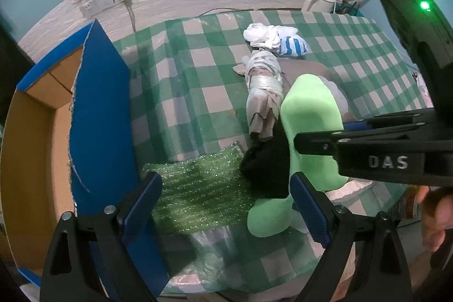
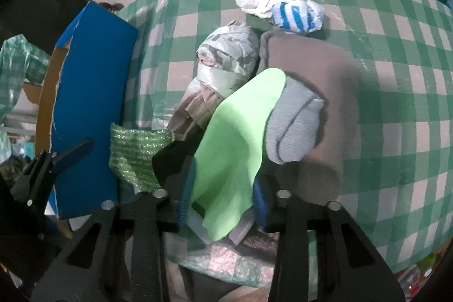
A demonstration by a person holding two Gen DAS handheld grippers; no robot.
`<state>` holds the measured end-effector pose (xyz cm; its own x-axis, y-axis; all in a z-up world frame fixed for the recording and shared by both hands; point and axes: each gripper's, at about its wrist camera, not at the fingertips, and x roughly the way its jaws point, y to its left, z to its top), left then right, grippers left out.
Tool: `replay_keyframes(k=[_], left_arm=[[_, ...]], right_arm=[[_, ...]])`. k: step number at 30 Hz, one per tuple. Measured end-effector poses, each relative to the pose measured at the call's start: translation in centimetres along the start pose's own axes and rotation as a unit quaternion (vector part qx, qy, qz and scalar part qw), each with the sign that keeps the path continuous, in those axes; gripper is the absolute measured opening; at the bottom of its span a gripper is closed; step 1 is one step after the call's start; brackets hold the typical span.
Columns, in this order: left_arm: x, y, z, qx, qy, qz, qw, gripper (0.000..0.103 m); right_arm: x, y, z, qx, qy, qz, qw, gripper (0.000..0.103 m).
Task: Organize soft objects
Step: 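Close the right gripper on the light green cloth and lift it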
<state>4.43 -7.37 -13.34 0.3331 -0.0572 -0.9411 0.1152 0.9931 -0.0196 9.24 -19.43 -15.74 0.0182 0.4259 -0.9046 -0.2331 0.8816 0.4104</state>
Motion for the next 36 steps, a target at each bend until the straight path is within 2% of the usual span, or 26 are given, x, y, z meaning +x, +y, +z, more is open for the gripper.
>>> replay_keyframes(k=[2,6,9,11,14,21,27,31,36], left_arm=[[0.1,-0.1,0.0,0.001,0.000,-0.002,1.0000,0.092],[0.1,-0.1,-0.1,0.007,0.000,0.002,1.0000,0.092],[0.1,-0.2,-0.2,0.010,0.000,0.002,1.0000,0.092],[0.1,-0.2,-0.2,0.009,-0.001,0.003,1.0000,0.092],[0.2,-0.2,-0.1,0.009,0.001,0.001,1.0000,0.092],[0.0,0.0,0.2,0.001,-0.001,-0.003,1.0000,0.092],[-0.1,0.1,0.6,-0.014,0.000,-0.006,0.9999,0.092],[-0.2,-0.2,0.8,-0.012,-0.002,-0.004,0.9999,0.092],[0.0,-0.4,0.8,-0.014,0.002,0.000,0.9999,0.092]], right_arm=[[0.5,0.0,0.1,-0.001,0.002,0.005,1.000,0.021],[1.4,-0.5,0.0,0.010,0.012,0.001,1.000,0.019],[1.3,-0.8,0.0,0.012,0.008,0.001,1.000,0.007],[1.2,-0.8,0.0,0.011,0.004,0.000,1.000,0.003],[0.3,-0.9,-0.1,0.014,-0.008,0.010,1.000,0.002],[-3.1,-1.0,0.3,0.019,-0.040,0.057,0.997,0.001],[-5.3,-1.0,0.4,0.012,-0.063,0.068,0.996,0.001],[-5.9,-0.5,0.2,-0.006,-0.065,0.060,0.996,0.003],[-4.5,-0.5,-0.2,-0.012,-0.045,0.024,0.999,0.013]])
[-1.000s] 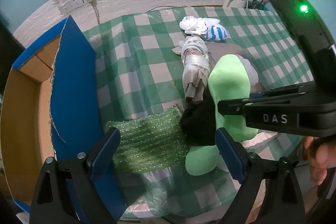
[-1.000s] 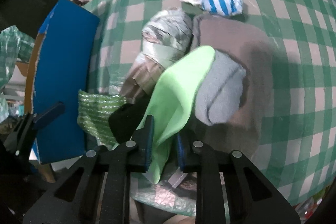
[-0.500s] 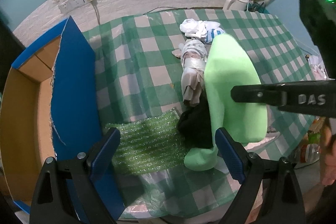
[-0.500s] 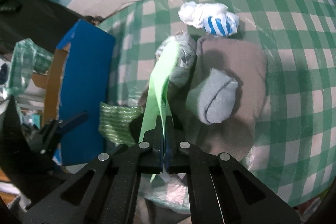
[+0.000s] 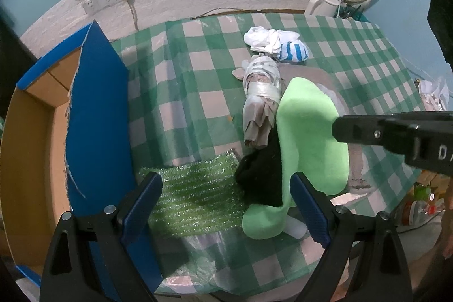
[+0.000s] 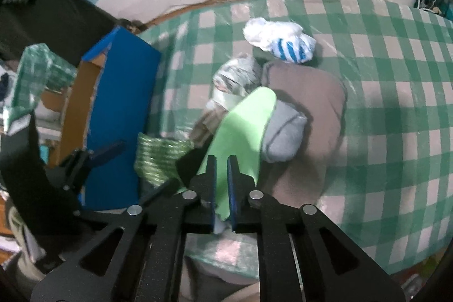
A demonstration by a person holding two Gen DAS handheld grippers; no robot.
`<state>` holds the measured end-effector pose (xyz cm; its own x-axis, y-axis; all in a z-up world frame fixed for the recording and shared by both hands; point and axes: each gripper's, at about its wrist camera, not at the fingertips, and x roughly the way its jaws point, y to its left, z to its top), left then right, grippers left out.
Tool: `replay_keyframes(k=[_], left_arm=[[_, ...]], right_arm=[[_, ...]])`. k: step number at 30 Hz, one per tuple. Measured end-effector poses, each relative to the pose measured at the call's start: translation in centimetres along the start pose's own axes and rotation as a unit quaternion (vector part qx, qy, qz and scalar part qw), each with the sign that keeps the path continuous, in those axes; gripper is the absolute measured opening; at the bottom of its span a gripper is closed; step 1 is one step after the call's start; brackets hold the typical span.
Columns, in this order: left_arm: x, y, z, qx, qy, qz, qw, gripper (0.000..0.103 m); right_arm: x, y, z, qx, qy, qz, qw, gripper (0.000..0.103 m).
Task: Organize soft objects
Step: 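Close the right gripper on the light green cloth and lift it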
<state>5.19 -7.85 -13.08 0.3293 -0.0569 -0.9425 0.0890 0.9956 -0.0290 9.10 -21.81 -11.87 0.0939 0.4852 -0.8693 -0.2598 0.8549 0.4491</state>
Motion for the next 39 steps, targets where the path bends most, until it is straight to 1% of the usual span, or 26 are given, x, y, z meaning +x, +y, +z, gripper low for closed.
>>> replay_keyframes(k=[1,3,4,6,7,11,15,20,23,28,32,39], left_arm=[[0.1,0.0,0.0,-0.001,0.003,0.002,1.0000,0.092],[0.2,0.1,0.0,-0.003,0.005,0.003,1.0000,0.092],[0.2,0.2,-0.1,-0.006,0.005,0.004,1.0000,0.092],[-0.1,0.4,0.0,-0.012,0.003,0.005,0.9999,0.092],[-0.5,0.7,0.0,-0.017,-0.003,0.005,0.9998,0.092],[-1.7,1.8,0.4,-0.034,-0.016,0.009,0.9993,0.092],[-2.1,3.4,0.7,-0.057,-0.015,0.004,0.9983,0.092],[-2.4,4.6,0.4,-0.078,-0.013,-0.001,0.9969,0.092],[-2.6,4.8,0.3,-0.079,-0.016,-0.010,0.9967,0.092],[-2.8,4.6,0.2,-0.072,-0.020,-0.007,0.9972,0.092],[-2.8,4.7,0.1,-0.070,-0.023,-0.007,0.9973,0.092],[-2.9,4.8,0.0,-0.067,-0.025,-0.008,0.9974,0.092]], right_arm=[[0.1,-0.1,0.0,0.003,0.001,-0.005,1.000,0.016],[0.4,-0.2,0.0,0.004,0.005,-0.002,1.000,0.030],[0.5,-0.2,0.0,0.005,0.004,-0.002,1.000,0.032],[0.5,-0.1,0.1,0.008,0.004,-0.003,1.000,0.045],[0.5,0.0,0.2,0.011,0.004,-0.003,1.000,0.047],[0.4,-0.1,0.0,0.016,0.005,-0.001,1.000,0.047],[0.9,0.3,-0.2,0.016,0.018,-0.002,1.000,0.047],[2.0,1.6,-0.4,0.001,0.034,-0.005,0.999,0.047],[3.0,2.2,-0.5,-0.003,0.044,-0.013,0.999,0.047],[4.6,2.3,-0.7,0.000,0.061,-0.029,0.998,0.047],[5.6,1.9,-0.6,0.014,0.067,-0.042,0.997,0.047],[6.4,1.7,-0.2,0.025,0.073,-0.041,0.996,0.047]])
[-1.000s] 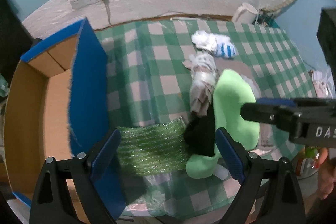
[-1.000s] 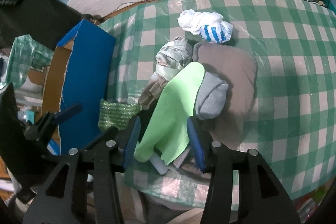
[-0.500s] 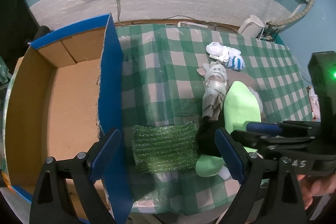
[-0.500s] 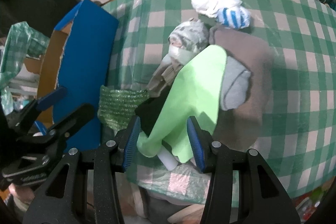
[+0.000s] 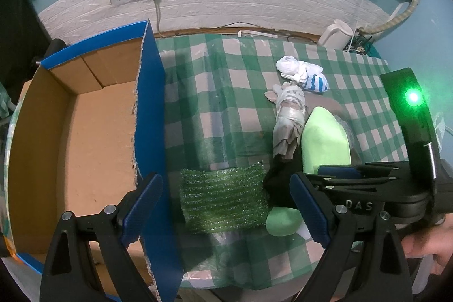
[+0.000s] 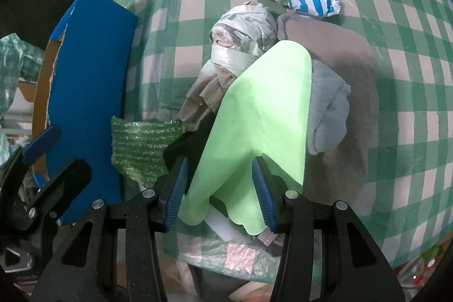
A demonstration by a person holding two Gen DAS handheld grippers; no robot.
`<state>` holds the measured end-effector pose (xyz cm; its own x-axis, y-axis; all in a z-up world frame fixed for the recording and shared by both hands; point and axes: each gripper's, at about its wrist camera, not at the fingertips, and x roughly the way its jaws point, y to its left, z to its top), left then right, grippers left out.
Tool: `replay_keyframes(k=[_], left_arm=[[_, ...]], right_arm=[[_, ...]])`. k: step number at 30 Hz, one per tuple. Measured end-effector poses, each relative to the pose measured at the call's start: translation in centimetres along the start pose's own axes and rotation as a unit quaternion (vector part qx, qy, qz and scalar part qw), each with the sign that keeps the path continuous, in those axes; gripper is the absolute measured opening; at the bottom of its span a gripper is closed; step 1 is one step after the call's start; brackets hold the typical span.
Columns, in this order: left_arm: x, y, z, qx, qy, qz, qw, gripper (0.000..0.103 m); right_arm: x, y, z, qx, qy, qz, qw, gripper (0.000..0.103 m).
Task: Organize soft objects
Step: 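Close the right gripper on the light green cloth and lift it, then grasp the black sock with the left gripper while the right holds the cloth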
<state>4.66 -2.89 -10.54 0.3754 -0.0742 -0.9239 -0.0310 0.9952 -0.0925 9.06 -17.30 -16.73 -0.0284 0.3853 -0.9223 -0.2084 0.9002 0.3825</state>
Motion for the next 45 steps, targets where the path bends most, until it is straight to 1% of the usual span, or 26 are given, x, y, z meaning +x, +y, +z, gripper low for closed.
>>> replay_keyframes(k=[5,6,7,8,9,10,12,15,22,29,38,45], left_arm=[[0.0,0.0,-0.1,-0.001,0.000,0.000,1.0000,0.093],[0.0,-0.1,-0.1,0.000,-0.001,0.000,1.0000,0.093],[0.0,-0.1,-0.1,0.000,0.000,0.001,1.0000,0.093],[-0.1,-0.1,-0.1,0.001,-0.001,0.001,1.0000,0.093],[-0.1,-0.1,-0.1,0.002,-0.001,0.001,1.0000,0.093],[-0.1,-0.1,0.0,0.002,-0.001,0.002,1.0000,0.093],[-0.1,-0.2,0.0,0.004,-0.001,0.003,1.0000,0.093],[-0.1,-0.3,-0.1,0.005,-0.001,0.005,1.0000,0.093],[0.3,-0.8,0.0,0.007,0.006,0.006,0.9999,0.093],[1.1,-1.7,-0.2,0.020,0.018,0.009,0.9996,0.093],[2.6,-4.0,-0.1,0.047,0.038,0.011,0.9981,0.093],[4.4,-5.2,-0.3,0.064,0.058,0.021,0.9961,0.093]], right_arm=[[0.4,-0.1,0.0,0.003,-0.002,0.010,1.000,0.046],[0.4,-0.2,0.0,0.004,-0.004,0.017,1.000,0.036],[0.4,-0.3,0.0,0.005,-0.005,0.029,1.000,0.030],[0.6,-0.3,0.1,0.007,-0.005,0.031,0.999,0.021],[0.4,-0.5,0.1,0.009,-0.007,0.031,0.999,0.016],[0.4,-0.8,0.0,0.011,-0.009,0.035,0.999,0.015],[0.3,-1.3,0.0,0.016,-0.009,0.043,0.999,0.009],[-0.1,-1.4,0.0,0.011,-0.014,0.036,0.999,0.005],[-2.9,-0.9,-0.3,-0.015,-0.040,0.019,0.999,0.004],[-5.8,-1.7,-0.8,-0.028,-0.068,0.002,0.997,0.004],[-8.9,-3.2,-1.7,-0.029,-0.098,-0.002,0.995,0.004],[-10.2,-4.8,-2.0,-0.020,-0.109,-0.007,0.994,0.004]])
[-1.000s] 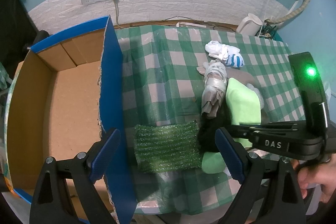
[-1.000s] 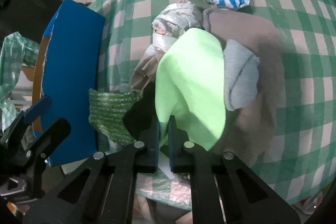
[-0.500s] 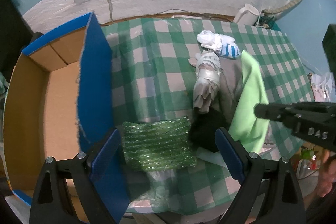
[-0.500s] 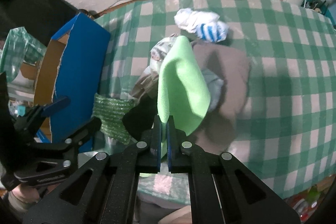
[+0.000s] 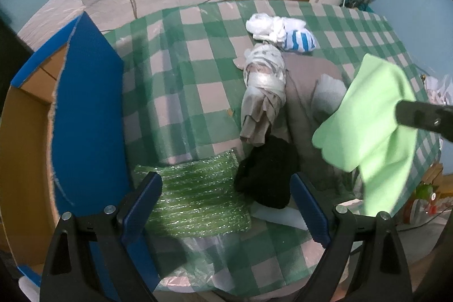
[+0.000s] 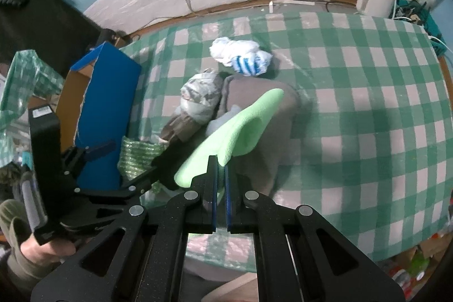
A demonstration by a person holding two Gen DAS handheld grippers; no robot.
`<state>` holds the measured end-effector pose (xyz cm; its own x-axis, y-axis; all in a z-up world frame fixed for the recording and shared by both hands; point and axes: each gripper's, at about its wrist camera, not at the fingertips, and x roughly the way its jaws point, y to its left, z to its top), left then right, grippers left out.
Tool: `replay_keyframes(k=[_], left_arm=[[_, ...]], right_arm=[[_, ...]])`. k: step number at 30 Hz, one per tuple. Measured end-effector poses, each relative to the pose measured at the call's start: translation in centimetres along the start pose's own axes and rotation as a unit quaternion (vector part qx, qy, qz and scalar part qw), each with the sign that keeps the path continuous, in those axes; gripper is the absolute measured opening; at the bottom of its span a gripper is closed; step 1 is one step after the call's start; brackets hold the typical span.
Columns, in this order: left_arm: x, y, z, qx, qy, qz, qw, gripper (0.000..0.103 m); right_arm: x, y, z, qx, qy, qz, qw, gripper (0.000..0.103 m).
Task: Organize soft objects
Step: 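Grasp the black sock with the left gripper while the right holds the cloth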
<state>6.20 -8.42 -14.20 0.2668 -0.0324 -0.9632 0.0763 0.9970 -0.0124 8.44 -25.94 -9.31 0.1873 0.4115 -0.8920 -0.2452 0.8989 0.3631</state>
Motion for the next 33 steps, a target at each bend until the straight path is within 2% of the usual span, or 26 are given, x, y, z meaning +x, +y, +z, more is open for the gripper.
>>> replay_keyframes(k=[8,13,20,21,22,25,28,33], left_arm=[[1.8,-1.7,-0.1,0.024,0.017,0.012,0.9995,0.093],[2.7,-3.1,-0.1,0.051,0.022,0.029,0.9981,0.093],[4.2,-4.0,0.1,0.064,0.031,0.042,0.9966,0.093],[4.3,-4.0,0.1,0.065,0.030,0.040,0.9967,0.088],[4.2,-4.1,0.1,0.064,0.026,0.036,0.9970,0.077],[4.0,-4.4,0.1,0.065,0.016,0.028,0.9974,0.057],[4.0,-4.6,0.0,0.070,0.016,0.026,0.9971,0.043],[3.5,-5.2,-0.2,0.080,0.007,0.022,0.9965,0.036]], right_arm=[[-0.5,-2.1,-0.5,0.019,-0.006,0.007,1.000,0.004],[-1.1,-2.4,-0.4,0.020,-0.014,0.016,1.000,0.004],[-1.4,-2.7,-0.4,0.019,-0.018,0.019,0.999,0.004],[-1.5,-2.8,-0.4,0.019,-0.018,0.018,0.999,0.004],[-1.5,-2.8,-0.4,0.019,-0.018,0.018,1.000,0.004],[-1.6,-3.0,-0.4,0.019,-0.019,0.017,1.000,0.004],[-1.7,-3.1,-0.4,0.021,-0.020,0.017,0.999,0.004],[-1.9,-3.1,-0.4,0.018,-0.022,0.016,0.999,0.004]])
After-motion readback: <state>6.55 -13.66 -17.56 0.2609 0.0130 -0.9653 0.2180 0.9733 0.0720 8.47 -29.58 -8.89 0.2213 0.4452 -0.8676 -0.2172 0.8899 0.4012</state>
